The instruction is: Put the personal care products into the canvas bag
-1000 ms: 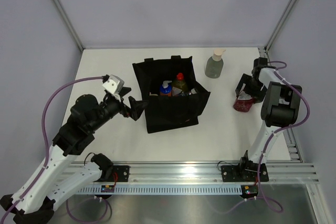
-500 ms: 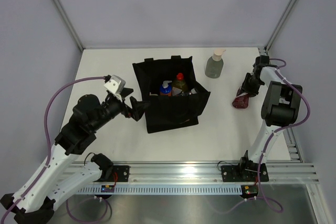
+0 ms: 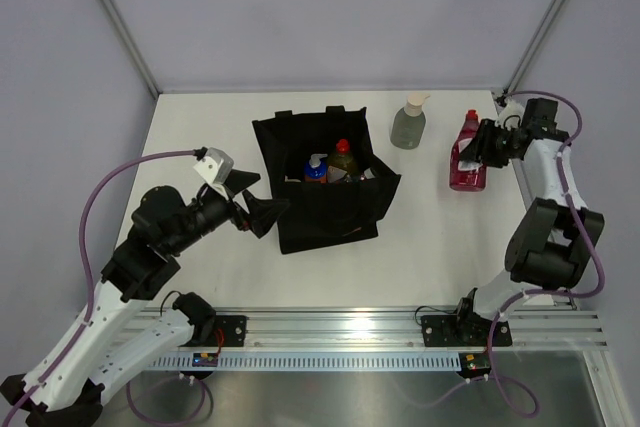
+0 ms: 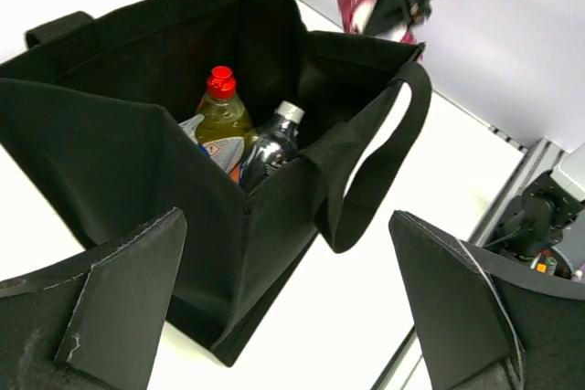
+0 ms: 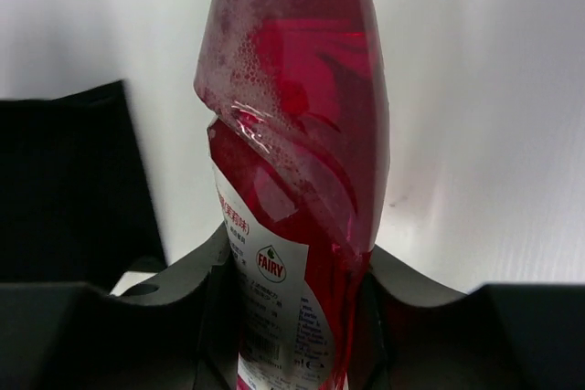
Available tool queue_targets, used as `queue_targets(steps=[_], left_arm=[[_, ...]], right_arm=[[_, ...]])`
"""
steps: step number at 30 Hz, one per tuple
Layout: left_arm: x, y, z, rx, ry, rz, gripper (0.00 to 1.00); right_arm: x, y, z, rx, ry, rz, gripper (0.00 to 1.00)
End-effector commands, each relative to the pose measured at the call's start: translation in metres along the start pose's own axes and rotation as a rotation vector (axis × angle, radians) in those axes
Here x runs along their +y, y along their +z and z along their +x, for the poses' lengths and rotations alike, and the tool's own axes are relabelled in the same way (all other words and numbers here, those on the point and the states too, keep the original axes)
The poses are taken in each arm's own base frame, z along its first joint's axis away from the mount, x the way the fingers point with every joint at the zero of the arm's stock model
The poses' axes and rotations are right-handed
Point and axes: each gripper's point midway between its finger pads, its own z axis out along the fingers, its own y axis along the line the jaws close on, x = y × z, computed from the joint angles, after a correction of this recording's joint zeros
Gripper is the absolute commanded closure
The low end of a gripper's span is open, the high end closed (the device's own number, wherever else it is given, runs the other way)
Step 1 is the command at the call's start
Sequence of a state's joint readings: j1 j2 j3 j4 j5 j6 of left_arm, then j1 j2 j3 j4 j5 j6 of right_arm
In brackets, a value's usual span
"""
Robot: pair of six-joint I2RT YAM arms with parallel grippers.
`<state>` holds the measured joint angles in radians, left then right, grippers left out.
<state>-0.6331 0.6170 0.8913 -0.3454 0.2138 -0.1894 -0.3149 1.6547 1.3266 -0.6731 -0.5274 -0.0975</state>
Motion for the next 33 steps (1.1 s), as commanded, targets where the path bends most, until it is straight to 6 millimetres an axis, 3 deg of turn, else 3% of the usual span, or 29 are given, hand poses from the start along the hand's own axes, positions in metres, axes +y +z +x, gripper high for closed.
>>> queue_targets(steps=[1,3,6,8,9,10,11,12,13,14,15,16,18,19,21,22,23,26,27,33], left_arm=[[-0.012,0.002,-0.013,-0.052,-0.001,0.063,0.01],[-0.011,0.001,-0.015,-0.054,0.006,0.059,0.01],[-0.009,-0.002,-0.021,-0.062,0.026,0.044,0.01],[-0.008,-0.005,-0.025,-0.062,0.036,0.030,0.01],[-0.007,-0.006,-0.027,-0.062,0.038,0.022,0.01],[-0.004,-0.007,-0.028,-0.062,0.040,0.005,0.01],[-0.004,-0.009,-0.028,-0.056,0.040,-0.001,0.01],[-0.002,-0.010,-0.028,-0.053,0.039,-0.014,0.01],[-0.001,-0.011,-0.026,-0.047,0.037,-0.021,0.01],[0.001,-0.012,-0.025,-0.044,0.036,-0.030,0.01],[0.003,-0.014,-0.025,-0.046,0.035,-0.046,0.01],[0.004,-0.016,-0.023,-0.038,0.032,-0.056,0.01],[0.007,-0.018,-0.023,-0.042,0.025,-0.077,0.01],[0.007,-0.021,-0.025,-0.049,0.025,-0.079,0.01],[0.009,-0.024,-0.024,-0.049,0.018,-0.094,0.01],[0.010,-0.027,-0.024,-0.048,0.017,-0.104,0.01],[0.011,-0.029,-0.024,-0.046,0.018,-0.110,0.01],[0.014,-0.036,-0.023,-0.046,0.019,-0.137,0.01],[0.016,-0.038,-0.023,-0.047,0.023,-0.147,0.01],[0.023,-0.044,-0.017,-0.030,0.057,-0.182,0.01]], right_arm=[[0.088,-0.076,-0.052,-0.259,-0.287,-0.268,1.00],[0.115,-0.099,-0.061,-0.303,-0.359,-0.337,1.00],[0.175,-0.147,-0.085,-0.401,-0.541,-0.429,1.00],[0.220,-0.160,-0.082,-0.415,-0.653,-0.505,1.00],[0.243,-0.179,-0.090,-0.463,-0.716,-0.518,1.00],[0.257,-0.183,-0.092,-0.474,-0.760,-0.536,1.00],[0.288,-0.185,-0.084,-0.472,-0.816,-0.596,1.00],[0.308,-0.202,-0.091,-0.524,-0.864,-0.602,1.00],[0.332,-0.196,-0.084,-0.500,-0.898,-0.657,1.00],[0.343,-0.193,-0.084,-0.497,-0.913,-0.672,1.00],[0.359,-0.205,-0.091,-0.540,-0.943,-0.675,1.00],[0.368,-0.185,-0.091,-0.500,-0.944,-0.687,1.00],[0.401,-0.182,-0.085,-0.510,-0.984,-0.713,1.00],[0.410,-0.161,-0.084,-0.481,-0.978,-0.715,1.00],[0.431,-0.144,-0.080,-0.481,-0.980,-0.701,1.00],[0.434,-0.121,-0.082,-0.461,-0.967,-0.680,1.00],[0.437,-0.110,-0.082,-0.455,-0.953,-0.661,1.00],[0.428,-0.073,-0.080,-0.398,-0.916,-0.602,1.00],[0.422,-0.058,-0.071,-0.353,-0.914,-0.599,1.00],[0.394,-0.039,-0.017,-0.241,-1.060,-0.530,1.00]])
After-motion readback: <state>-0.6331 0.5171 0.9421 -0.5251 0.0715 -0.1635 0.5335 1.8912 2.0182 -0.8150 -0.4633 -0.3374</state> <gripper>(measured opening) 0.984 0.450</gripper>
